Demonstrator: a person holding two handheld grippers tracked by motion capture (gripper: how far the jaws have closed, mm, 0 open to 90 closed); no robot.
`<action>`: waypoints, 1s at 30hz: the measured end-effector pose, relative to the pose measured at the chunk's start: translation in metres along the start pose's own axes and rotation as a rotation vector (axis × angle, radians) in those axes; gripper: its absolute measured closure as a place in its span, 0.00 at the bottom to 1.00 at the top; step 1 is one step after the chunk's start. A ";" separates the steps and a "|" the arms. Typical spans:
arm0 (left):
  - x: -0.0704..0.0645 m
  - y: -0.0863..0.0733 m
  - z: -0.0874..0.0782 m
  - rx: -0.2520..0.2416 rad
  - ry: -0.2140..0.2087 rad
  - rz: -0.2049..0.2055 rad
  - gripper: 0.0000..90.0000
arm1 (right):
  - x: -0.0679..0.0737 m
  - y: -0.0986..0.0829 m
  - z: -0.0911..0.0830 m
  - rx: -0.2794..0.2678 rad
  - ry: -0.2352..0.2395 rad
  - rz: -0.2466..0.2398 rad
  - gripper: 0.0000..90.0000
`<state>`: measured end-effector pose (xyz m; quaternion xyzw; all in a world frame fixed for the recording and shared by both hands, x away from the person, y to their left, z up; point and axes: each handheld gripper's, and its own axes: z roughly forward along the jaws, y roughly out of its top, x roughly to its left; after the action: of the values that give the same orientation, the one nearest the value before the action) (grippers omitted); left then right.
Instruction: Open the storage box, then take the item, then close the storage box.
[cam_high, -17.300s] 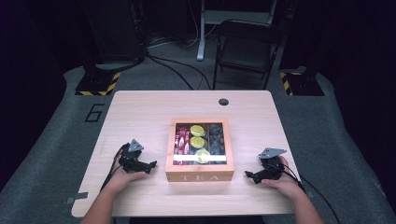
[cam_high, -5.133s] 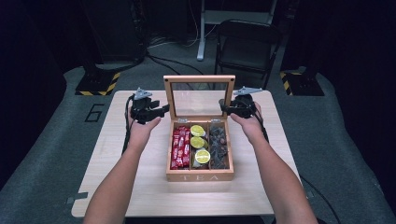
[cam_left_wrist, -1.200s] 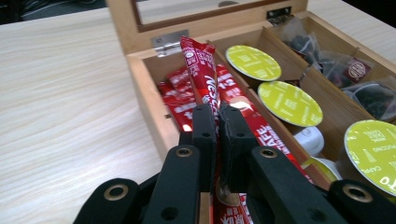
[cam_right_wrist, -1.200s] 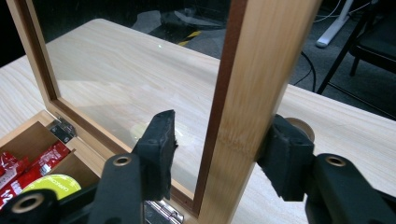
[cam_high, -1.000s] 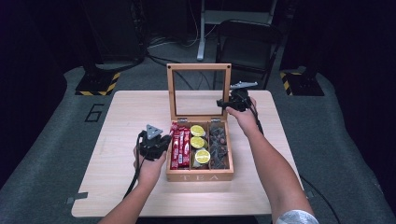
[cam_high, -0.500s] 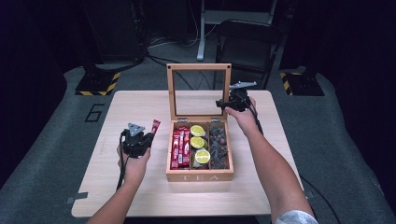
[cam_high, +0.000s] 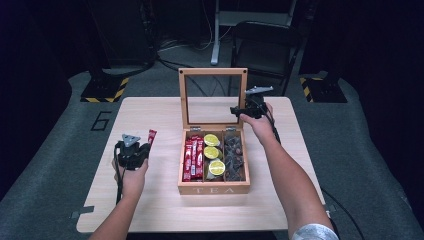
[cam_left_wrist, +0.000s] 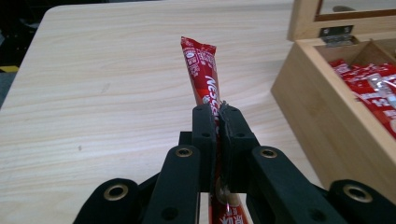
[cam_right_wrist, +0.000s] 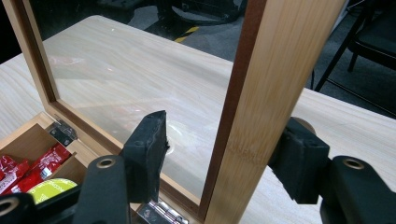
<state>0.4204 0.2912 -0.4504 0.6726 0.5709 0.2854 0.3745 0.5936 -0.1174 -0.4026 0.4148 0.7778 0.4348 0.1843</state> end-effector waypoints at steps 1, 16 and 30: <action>0.003 -0.001 0.000 -0.001 0.005 -0.002 0.95 | 0.000 0.000 0.000 0.000 -0.001 0.000 0.44; 0.015 -0.019 0.007 0.051 0.030 -0.019 0.95 | 0.003 0.001 0.002 0.001 -0.015 -0.003 0.42; 0.021 -0.035 0.024 0.130 0.039 -0.026 0.94 | 0.000 0.000 0.001 -0.009 0.000 -0.004 0.46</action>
<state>0.4245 0.3102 -0.4933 0.6824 0.6041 0.2557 0.3225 0.5940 -0.1168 -0.4031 0.4125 0.7765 0.4380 0.1870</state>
